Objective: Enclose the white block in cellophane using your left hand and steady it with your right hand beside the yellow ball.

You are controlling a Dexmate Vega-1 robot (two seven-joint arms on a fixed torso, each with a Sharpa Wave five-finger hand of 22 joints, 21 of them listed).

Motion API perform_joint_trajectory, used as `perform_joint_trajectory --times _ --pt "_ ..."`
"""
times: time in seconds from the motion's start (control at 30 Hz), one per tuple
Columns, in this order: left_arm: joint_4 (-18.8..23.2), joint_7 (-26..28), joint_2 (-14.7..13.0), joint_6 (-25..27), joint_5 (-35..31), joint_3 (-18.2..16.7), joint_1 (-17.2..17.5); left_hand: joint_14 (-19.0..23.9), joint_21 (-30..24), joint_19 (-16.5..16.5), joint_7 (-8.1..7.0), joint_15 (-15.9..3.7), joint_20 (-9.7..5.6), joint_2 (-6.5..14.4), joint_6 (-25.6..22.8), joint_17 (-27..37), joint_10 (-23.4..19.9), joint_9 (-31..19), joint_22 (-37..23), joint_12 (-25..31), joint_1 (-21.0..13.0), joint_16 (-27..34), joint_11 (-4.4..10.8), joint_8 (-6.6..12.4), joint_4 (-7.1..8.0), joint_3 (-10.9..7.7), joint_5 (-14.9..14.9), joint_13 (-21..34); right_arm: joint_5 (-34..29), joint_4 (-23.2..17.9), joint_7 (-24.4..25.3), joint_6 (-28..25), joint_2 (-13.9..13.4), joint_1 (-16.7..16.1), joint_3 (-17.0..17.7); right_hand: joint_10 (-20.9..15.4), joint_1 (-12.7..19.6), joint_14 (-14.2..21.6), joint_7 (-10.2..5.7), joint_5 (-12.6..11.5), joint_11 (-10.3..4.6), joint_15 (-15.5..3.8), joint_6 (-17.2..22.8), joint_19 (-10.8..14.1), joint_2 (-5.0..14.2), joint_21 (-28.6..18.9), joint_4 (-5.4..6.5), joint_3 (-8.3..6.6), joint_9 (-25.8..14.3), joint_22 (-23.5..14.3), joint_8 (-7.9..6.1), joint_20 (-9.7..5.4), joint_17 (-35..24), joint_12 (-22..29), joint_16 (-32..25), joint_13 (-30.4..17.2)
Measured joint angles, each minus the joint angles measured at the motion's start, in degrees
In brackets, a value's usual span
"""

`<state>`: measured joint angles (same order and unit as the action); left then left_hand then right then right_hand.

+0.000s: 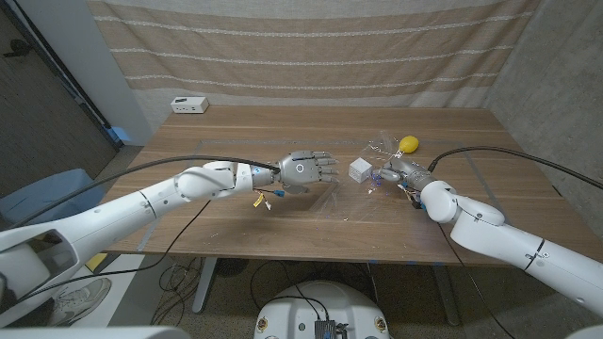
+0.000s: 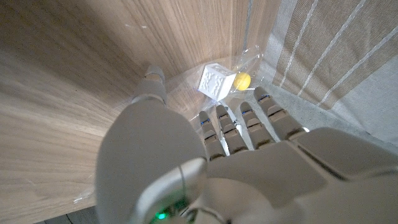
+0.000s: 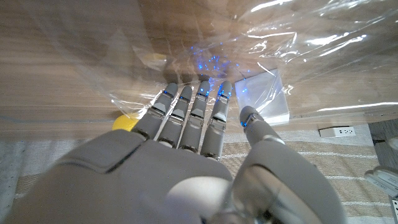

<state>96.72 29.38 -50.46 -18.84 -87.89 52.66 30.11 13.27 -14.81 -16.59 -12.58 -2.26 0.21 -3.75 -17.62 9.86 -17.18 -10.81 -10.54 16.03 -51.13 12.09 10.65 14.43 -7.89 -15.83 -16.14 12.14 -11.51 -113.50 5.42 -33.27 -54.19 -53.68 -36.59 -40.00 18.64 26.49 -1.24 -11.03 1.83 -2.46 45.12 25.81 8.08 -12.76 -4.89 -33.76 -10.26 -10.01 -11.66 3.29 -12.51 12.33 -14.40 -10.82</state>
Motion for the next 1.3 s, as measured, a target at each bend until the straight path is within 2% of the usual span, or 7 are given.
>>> perform_joint_trajectory --times 0.17,0.33,0.5,0.63,0.73,0.77,1.3 --pt "-2.0 5.9 0.8 0.4 2.5 0.7 -0.2 1.7 0.0 -0.6 -0.05 -0.06 0.00 0.0 -2.1 0.0 -2.1 0.0 0.0 0.5 -0.6 0.0 0.21 -0.28 -0.14 0.61 0.0 0.2 0.1 0.4 -0.1 0.1 0.1 0.4 0.0 0.0 0.0 0.0 0.00 0.0 0.00 0.00 0.0 0.0 0.00 0.0 0.00 0.00 0.0 0.0 0.00 0.00 0.3 0.0 0.0 0.0" --pt "-5.1 9.4 2.2 0.4 4.5 1.9 -0.7 4.2 0.6 -1.8 -0.04 -0.05 -0.10 1.3 -14.2 0.1 -5.6 -0.3 -0.1 0.6 -2.4 -0.3 0.61 2.02 -0.40 1.68 0.9 0.8 0.2 0.8 -0.2 0.3 0.2 0.8 -0.1 0.0 0.0 0.0 0.00 0.0 0.00 0.00 0.0 0.0 0.00 0.0 0.00 0.00 0.0 0.0 0.00 -0.01 0.1 0.0 0.0 -0.3" --pt "-5.1 11.2 2.2 0.3 6.8 1.9 -0.7 7.3 0.8 -3.0 0.06 -0.13 -0.28 6.3 -28.9 0.3 -11.9 0.2 -0.3 2.0 -5.6 -0.3 0.78 3.29 -0.16 1.44 3.4 1.0 0.2 1.2 -0.2 0.3 0.3 1.2 -0.2 0.0 0.0 0.0 0.00 0.0 0.00 0.00 0.0 0.0 0.00 0.0 0.00 0.00 0.0 0.0 0.00 -0.01 0.1 0.0 0.0 -0.3" --pt "-5.1 12.2 2.2 -0.3 8.7 1.9 -0.7 12.4 0.4 -5.5 2.77 -0.29 -0.98 11.0 -39.7 0.6 -20.4 0.3 -0.3 4.5 -6.6 0.6 0.96 4.20 0.13 -0.20 5.4 1.6 0.2 1.5 -0.2 0.3 0.4 1.5 -0.3 0.0 0.0 0.0 0.00 0.0 0.00 0.00 0.0 0.0 0.00 0.1 -0.17 0.16 0.0 0.0 0.00 -0.01 0.1 0.0 0.0 -0.3" --pt "-5.1 12.8 2.2 -1.2 11.2 1.9 -0.7 16.9 -0.3 -7.4 3.92 -0.49 -1.22 11.8 -41.6 1.0 -26.2 0.4 -0.5 6.3 -6.8 1.7 0.96 3.97 0.05 -1.49 5.5 2.3 0.2 1.7 -0.2 0.3 0.4 1.6 -0.3 0.0 0.0 0.0 0.03 0.0 0.00 0.00 0.0 0.0 0.00 0.2 -0.17 0.16 0.0 0.0 0.00 -0.01 0.1 0.0 0.0 -0.3" --pt "-15.5 12.8 7.7 -1.7 12.3 5.9 -3.0 18.1 -0.3 -7.7 4.22 -0.57 -1.11 12.1 -41.9 1.2 -27.4 0.4 -0.5 6.7 -7.0 2.0 0.93 3.71 0.16 -1.77 5.6 2.6 0.6 1.7 -0.9 0.8 0.4 1.7 -0.3 0.0 0.0 0.0 0.19 0.0 0.00 0.00 0.2 0.0 0.00 0.2 -0.17 0.16 0.0 0.0 0.00 -0.01 0.1 0.0 0.0 -0.3" --pt "-19.8 -3.2 12.9 -6.4 37.1 2.7 -1.8 21.6 -1.3 -6.9 8.30 -1.23 1.28 14.7 -38.4 4.5 -29.3 -1.1 -1.6 9.9 -6.3 2.0 -1.15 6.48 1.47 -3.57 3.8 9.4 1.3 1.9 -0.6 1.0 0.1 1.2 0.0 -0.3 0.0 0.2 -0.09 0.0 -0.32 -0.21 0.5 0.2 0.00 0.5 -0.17 0.16 0.0 0.0 0.00 -0.24 0.1 -0.4 0.0 -0.2"
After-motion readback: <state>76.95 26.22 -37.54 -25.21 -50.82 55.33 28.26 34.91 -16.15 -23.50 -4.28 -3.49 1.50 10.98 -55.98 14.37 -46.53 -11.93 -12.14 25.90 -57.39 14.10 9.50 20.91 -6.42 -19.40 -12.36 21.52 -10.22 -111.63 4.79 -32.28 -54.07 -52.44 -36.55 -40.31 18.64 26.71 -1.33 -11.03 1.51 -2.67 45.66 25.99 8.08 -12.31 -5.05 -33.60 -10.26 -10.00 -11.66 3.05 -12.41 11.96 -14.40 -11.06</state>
